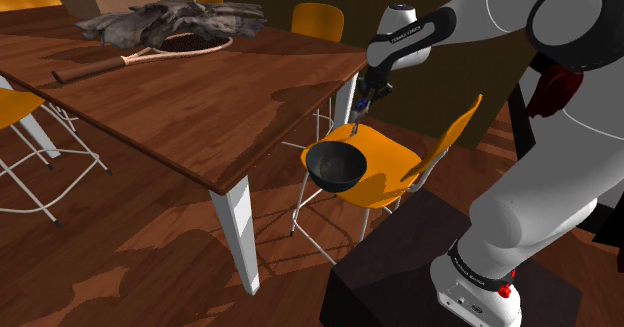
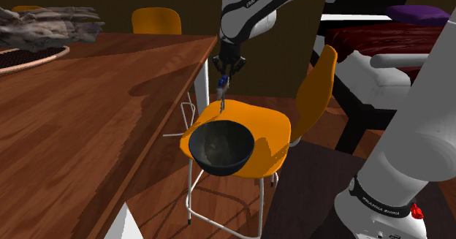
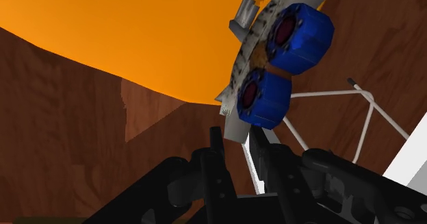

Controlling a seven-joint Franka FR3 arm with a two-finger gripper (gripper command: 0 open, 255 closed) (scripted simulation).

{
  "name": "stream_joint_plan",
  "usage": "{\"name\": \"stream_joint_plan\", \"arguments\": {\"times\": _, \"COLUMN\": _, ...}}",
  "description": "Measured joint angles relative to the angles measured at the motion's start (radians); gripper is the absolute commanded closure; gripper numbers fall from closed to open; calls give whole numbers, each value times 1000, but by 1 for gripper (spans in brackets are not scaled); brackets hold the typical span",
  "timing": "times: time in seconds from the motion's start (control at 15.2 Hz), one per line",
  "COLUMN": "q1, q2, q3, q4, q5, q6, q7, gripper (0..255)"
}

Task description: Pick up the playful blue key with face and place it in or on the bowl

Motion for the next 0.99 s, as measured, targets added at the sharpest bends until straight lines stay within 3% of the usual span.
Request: {"name": "stream_joint_plan", "arguments": {"times": 0.99, "q1": 1, "q2": -73, "q3": 2, "q4": 118, "q5": 14, "q6": -190, "q7": -18, "gripper": 255}}
